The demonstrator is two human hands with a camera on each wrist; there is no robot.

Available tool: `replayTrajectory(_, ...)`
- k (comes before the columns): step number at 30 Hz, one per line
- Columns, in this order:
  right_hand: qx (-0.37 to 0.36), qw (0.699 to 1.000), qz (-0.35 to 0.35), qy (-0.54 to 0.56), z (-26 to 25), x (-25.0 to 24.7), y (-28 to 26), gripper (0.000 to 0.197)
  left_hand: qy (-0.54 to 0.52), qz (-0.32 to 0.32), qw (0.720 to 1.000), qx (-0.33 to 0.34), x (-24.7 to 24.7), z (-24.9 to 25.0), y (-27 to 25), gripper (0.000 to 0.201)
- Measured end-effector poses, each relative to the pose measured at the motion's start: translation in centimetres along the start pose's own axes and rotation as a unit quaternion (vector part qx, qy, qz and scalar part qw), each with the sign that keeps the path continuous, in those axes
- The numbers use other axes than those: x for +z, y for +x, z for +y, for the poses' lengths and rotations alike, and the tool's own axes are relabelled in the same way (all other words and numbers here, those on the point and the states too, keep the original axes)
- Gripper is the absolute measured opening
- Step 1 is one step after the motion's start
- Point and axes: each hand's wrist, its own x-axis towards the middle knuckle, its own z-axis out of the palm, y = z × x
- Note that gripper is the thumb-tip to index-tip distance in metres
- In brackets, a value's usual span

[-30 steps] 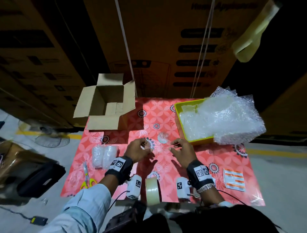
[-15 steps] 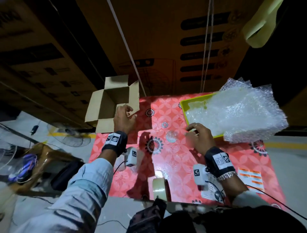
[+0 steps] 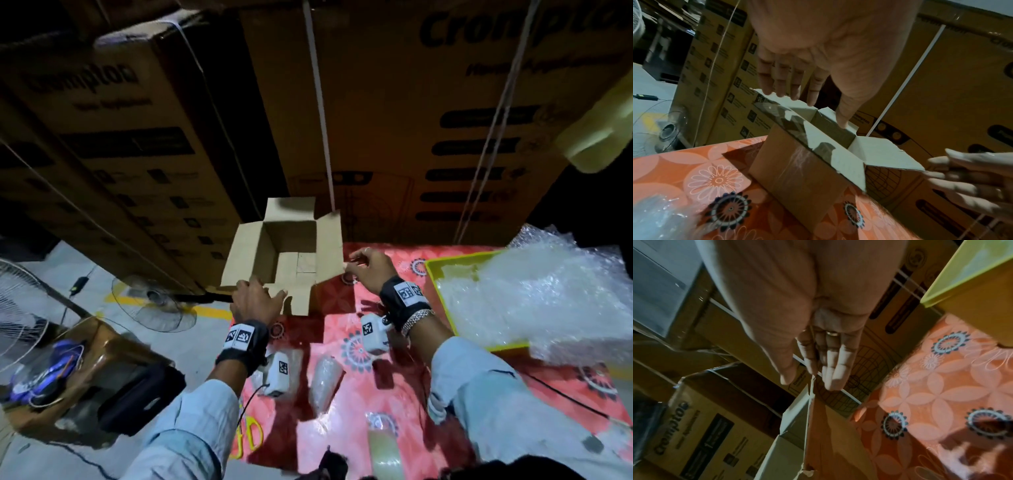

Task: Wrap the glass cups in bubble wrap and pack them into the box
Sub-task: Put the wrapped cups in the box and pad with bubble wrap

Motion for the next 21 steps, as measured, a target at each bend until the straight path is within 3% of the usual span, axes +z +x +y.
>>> replayTrajectory(3,0.067,0.998,-0.009,0.019,-0.5,2.6,3.0,0.020,-0.018,-0.035,0.999,-0.029,0.9,-1.2,0.7,0.079)
replayTrajectory(8,0.080,0.997,0.001,-0.011,3.1,5.5,7.2,0.030,-0.100,-0.057,0.993,0.009,2.5,-2.3,2.5,0.087)
replayTrajectory(13,0.120,0.990,0.038,0.062,0.5,5.7,0.2,0.029,-0.101,-0.080,0.990,0.051,3.4,-3.4,5.4,0.090)
replayTrajectory(16,0.144,0.977,0.055,0.146,-0.7,6.2,-5.9,0.026,-0.080,-0.119,0.981,0.127,3.7,-3.1,7.2,0.080)
replayTrajectory(19,0.178,0.947,0.064,0.258,-0.5,7.6,-11.4,0.022,-0.080,-0.167,0.959,0.215,4.3,-2.1,8.1,0.071)
replayTrajectory(21,0.212,0.916,0.069,0.333,0.8,8.4,-13.0,0.033,-0.086,-0.200,0.943,0.252,4.6,-1.1,8.0,0.070)
